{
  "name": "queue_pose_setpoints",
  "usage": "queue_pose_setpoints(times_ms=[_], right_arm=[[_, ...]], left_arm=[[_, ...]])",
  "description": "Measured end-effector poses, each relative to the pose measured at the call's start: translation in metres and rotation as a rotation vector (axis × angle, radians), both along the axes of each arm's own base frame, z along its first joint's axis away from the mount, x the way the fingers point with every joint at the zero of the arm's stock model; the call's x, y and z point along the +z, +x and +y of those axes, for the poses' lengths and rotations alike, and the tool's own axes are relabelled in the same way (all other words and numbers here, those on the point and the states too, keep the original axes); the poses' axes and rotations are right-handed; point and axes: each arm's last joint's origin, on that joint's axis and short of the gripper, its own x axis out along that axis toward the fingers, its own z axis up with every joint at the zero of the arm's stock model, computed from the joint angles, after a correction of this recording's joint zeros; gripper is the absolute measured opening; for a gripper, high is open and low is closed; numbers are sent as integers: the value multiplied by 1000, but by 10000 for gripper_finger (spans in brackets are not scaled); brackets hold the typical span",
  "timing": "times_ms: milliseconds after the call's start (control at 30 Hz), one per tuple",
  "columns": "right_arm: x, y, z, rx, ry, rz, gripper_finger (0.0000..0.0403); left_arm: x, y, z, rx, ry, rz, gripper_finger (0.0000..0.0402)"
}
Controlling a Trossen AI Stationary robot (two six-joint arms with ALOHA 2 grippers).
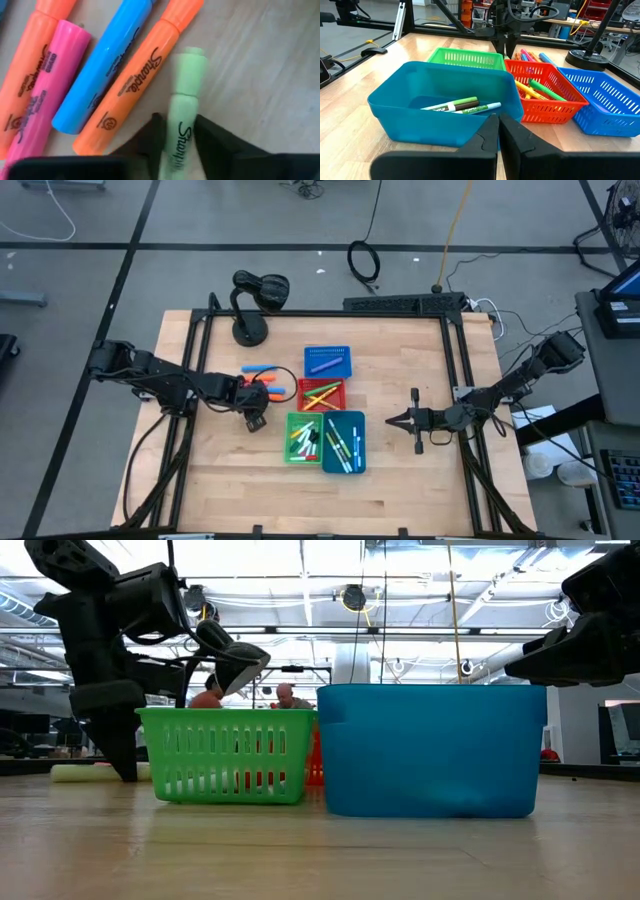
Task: Pick & Place Markers
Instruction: Put the large green highlighter pen into the blue bin
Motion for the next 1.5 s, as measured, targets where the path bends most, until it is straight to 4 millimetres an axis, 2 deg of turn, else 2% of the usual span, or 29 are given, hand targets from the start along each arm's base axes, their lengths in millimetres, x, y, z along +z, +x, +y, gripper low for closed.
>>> queue_pose_setpoints(times_ms=[100, 367, 500, 667, 967, 1233, 1400, 1500], right_arm=[[0, 0, 0, 0, 0, 0, 0], [0, 0, 0, 0, 0, 0, 0], [0, 0, 0, 0, 0, 0, 0], [0, 0, 0, 0, 1, 0, 0], [0, 0, 0, -1, 1, 0, 0], [0, 0, 0, -1, 0, 0, 0], [0, 0, 0, -17, -6, -3, 0], [0, 0, -1, -25, -9, -1, 0]], left_arm=[[0, 1, 0, 6, -9, -9, 59], [1, 5, 0, -3, 9, -54, 59], [13, 13, -1, -25, 8, -105, 59], [43, 29, -7, -117, 27, -229, 59], [93, 58, -8, -269, 301, -379, 59], [136, 83, 13, -297, 413, -529, 59], [162, 105, 28, -327, 458, -549, 59], [173, 119, 38, -350, 483, -502, 59]])
